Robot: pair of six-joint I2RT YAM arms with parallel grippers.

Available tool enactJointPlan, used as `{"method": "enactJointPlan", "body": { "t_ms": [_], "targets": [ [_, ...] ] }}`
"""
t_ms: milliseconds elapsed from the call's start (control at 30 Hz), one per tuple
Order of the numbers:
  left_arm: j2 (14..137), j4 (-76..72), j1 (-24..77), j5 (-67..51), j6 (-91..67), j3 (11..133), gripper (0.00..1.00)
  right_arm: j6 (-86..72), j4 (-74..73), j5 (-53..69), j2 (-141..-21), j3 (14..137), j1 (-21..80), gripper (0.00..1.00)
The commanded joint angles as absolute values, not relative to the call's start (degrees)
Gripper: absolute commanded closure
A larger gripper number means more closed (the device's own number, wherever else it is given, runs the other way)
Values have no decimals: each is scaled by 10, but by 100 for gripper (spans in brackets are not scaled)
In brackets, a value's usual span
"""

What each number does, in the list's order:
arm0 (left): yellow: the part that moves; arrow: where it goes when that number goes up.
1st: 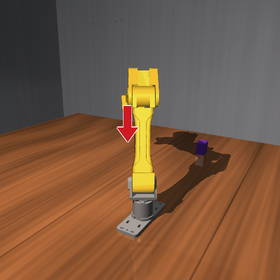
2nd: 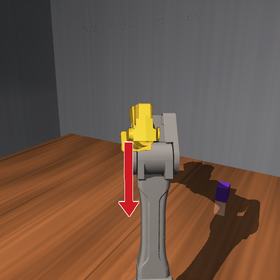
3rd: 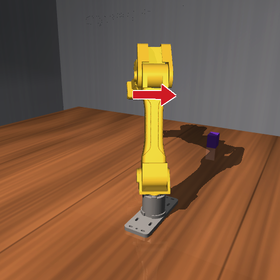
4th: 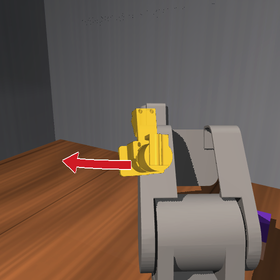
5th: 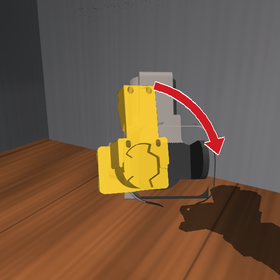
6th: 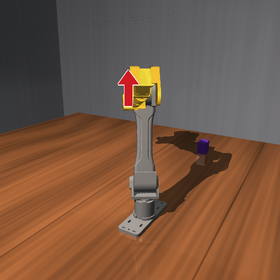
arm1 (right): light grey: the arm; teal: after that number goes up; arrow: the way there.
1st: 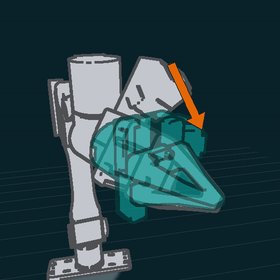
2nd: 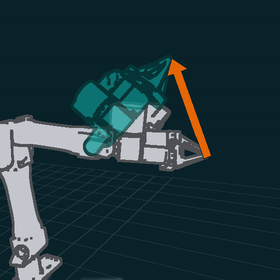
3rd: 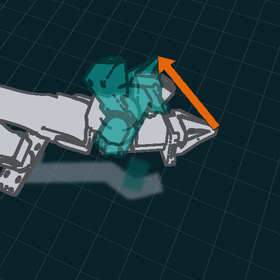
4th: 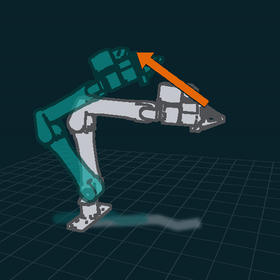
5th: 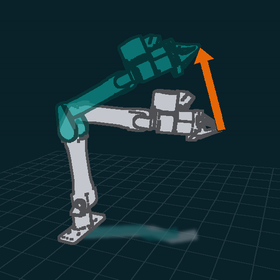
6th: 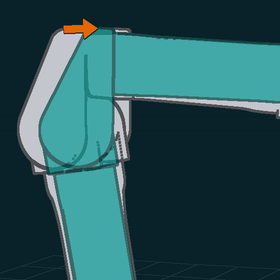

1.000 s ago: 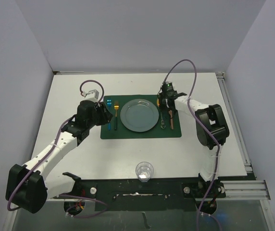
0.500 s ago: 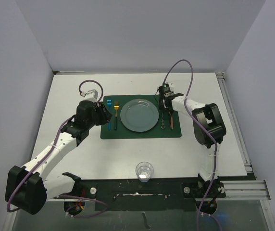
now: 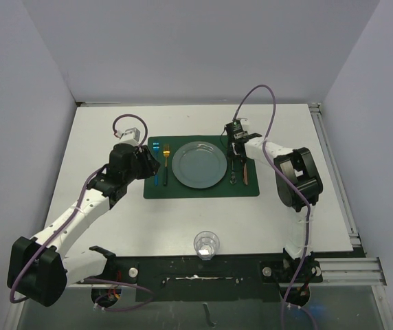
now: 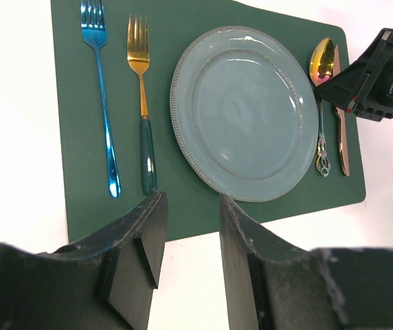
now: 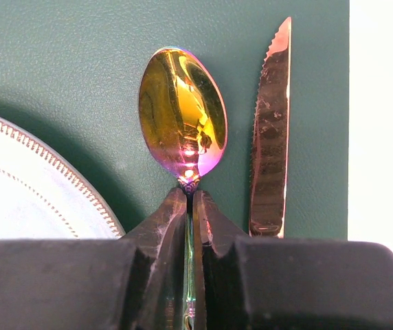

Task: Set the dinner table for one person
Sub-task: Place the spoon on the napkin.

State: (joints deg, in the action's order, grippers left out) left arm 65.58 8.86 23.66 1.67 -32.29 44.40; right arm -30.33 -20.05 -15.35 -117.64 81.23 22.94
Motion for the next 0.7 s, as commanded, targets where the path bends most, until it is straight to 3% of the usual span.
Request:
{"method": "enactJointPlan", "body": {
  "t_ms": [0, 667],
  "targets": [
    [656, 66, 239, 13, -318, 461, 65, -307, -206, -191, -1163, 817, 229, 100],
    [657, 65, 239, 8, -321, 461, 65, -304, -231, -200, -1175, 827, 229, 100]
  ]
}}
